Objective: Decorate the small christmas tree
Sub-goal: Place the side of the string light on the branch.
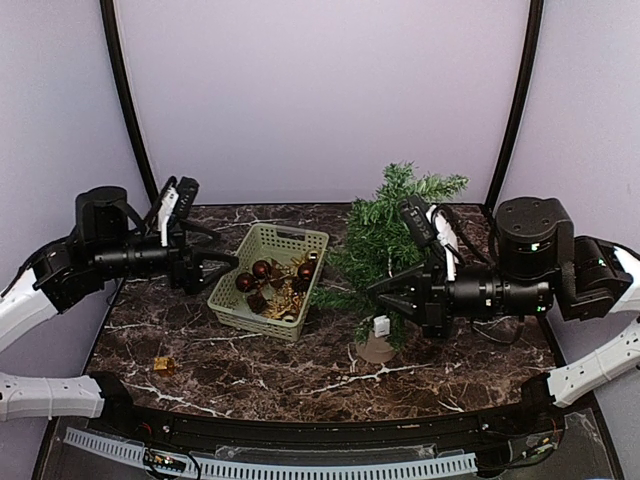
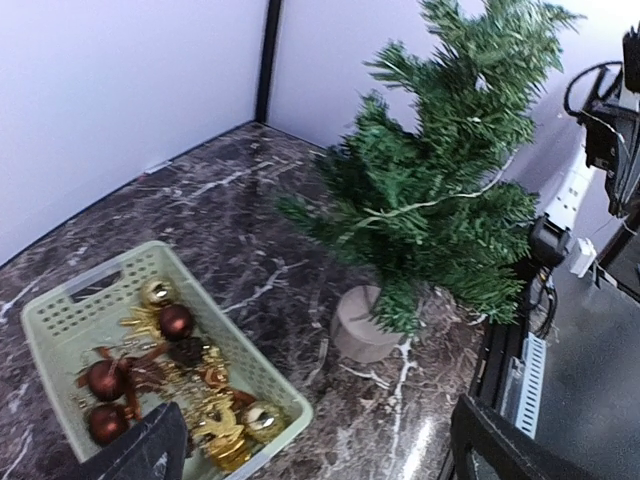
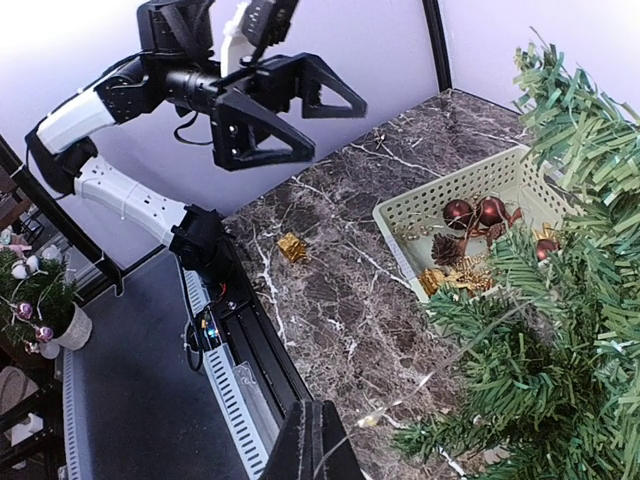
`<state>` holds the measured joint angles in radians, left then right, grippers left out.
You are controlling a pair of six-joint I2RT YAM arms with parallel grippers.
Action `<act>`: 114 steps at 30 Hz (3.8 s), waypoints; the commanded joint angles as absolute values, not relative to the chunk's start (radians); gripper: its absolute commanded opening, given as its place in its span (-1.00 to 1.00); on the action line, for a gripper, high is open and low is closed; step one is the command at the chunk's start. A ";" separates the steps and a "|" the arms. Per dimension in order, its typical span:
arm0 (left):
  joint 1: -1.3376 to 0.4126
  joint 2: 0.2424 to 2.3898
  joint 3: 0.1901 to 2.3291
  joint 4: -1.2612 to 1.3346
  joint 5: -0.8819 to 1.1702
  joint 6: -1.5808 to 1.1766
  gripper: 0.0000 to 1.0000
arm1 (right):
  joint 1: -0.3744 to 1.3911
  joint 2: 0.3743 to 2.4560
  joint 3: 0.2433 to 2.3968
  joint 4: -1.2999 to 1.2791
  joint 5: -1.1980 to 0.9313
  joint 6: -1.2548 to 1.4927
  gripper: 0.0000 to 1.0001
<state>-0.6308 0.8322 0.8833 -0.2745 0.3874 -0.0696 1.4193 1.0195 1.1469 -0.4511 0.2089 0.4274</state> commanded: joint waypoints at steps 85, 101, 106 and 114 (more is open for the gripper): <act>-0.784 0.745 0.636 0.164 0.087 -0.200 -1.00 | 1.412 1.056 1.166 -0.560 0.155 0.468 -1.00; -0.782 0.658 0.544 0.105 0.125 -0.248 -1.00 | 1.413 1.020 1.108 -0.725 0.157 0.611 -1.00; -0.782 0.746 0.553 0.115 0.203 -0.228 -1.00 | 1.412 0.982 1.096 -0.774 0.209 0.667 -1.00; -0.792 0.971 0.666 0.141 0.327 -0.161 -1.00 | 1.412 1.014 1.106 -0.878 0.333 0.738 -1.00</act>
<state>-0.7883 0.9237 0.6025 0.1097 0.2565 -0.2031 1.4193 0.9932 1.1000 -0.8055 0.2390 0.6842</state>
